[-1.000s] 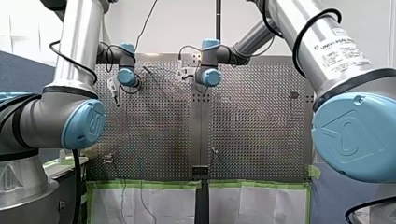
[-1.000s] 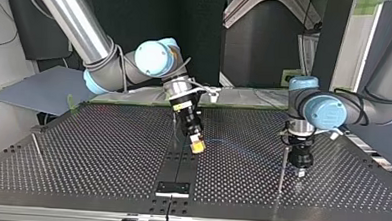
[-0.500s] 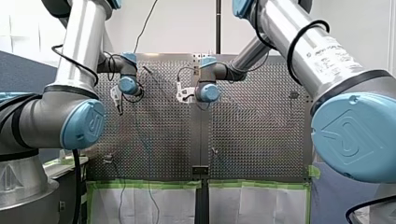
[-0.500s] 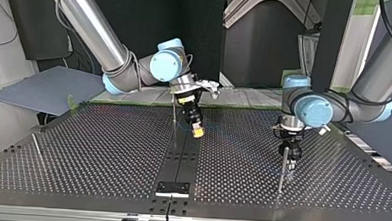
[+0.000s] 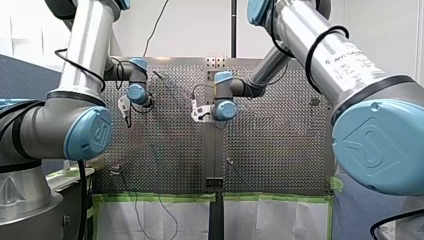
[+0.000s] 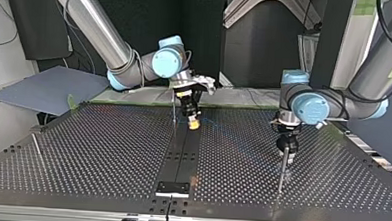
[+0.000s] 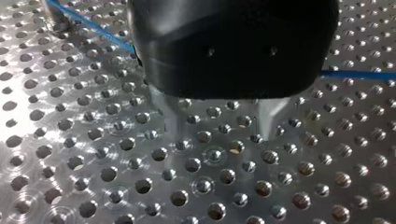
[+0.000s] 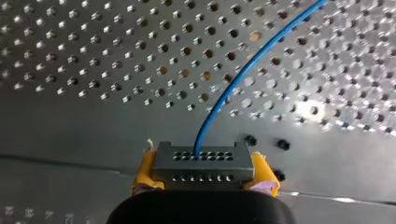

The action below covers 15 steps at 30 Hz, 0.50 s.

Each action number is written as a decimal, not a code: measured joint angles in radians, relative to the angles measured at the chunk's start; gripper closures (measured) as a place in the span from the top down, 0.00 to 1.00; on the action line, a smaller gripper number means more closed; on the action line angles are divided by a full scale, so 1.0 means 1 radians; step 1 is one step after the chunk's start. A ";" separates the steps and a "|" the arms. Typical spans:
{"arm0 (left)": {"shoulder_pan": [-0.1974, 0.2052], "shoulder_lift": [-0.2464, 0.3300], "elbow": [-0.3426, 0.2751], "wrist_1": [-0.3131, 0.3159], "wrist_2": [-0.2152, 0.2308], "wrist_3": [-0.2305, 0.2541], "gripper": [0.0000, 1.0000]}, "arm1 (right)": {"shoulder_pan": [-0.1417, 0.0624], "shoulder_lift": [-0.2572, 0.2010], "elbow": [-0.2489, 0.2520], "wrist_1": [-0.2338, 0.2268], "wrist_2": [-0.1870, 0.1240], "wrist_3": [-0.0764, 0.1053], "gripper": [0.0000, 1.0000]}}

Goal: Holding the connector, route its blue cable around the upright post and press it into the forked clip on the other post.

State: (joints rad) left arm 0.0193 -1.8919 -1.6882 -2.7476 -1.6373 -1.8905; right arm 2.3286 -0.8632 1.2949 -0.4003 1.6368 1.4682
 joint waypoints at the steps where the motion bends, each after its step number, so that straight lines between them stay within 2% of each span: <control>1: 0.000 0.000 0.000 -0.001 0.001 -0.001 1.00 | -0.001 0.000 0.006 -0.003 0.004 -0.001 0.00; 8: -0.002 0.000 0.000 -0.004 -0.006 -0.010 1.00 | -0.007 0.007 0.066 -0.056 0.022 -0.010 0.00; 12: -0.003 0.000 0.000 -0.004 -0.029 -0.010 1.00 | -0.005 0.031 0.097 -0.076 0.031 -0.020 0.00; 15: -0.003 0.000 0.000 -0.002 -0.037 -0.009 1.00 | -0.001 0.057 0.107 -0.077 0.050 -0.028 0.00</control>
State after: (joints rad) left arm 0.0166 -1.8919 -1.6885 -2.7500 -1.6741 -1.8996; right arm 2.3279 -0.8062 1.4019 -0.4769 1.6873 1.4407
